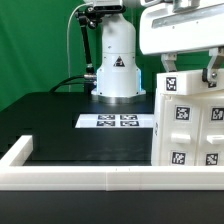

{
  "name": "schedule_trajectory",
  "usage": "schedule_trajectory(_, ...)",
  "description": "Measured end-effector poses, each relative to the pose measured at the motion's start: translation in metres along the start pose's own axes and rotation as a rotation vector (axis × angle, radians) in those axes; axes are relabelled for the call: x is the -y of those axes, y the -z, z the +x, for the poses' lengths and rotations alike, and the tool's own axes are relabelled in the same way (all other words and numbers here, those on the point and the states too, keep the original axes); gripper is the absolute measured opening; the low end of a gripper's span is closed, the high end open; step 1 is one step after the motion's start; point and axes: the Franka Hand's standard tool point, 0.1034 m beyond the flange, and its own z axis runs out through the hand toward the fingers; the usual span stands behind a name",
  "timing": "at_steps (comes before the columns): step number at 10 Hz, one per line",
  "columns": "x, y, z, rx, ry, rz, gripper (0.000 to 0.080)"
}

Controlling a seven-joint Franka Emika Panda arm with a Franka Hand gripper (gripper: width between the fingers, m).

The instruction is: Assemble cabinet

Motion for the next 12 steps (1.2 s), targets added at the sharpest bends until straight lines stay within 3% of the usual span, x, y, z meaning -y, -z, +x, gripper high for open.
schedule_trajectory(7, 0.0, 0.0004, -0.0032, 0.066, -0.727, 0.005, 0.0566)
schedule_trajectory(11, 0.0013, 0.0003, -0.0063, 0.106, -0.965, -0.007, 0.0566)
schedule_trajectory(12, 0.0023, -0.0004, -0.0092, 0.118, -0.979, -0.007, 0.0658)
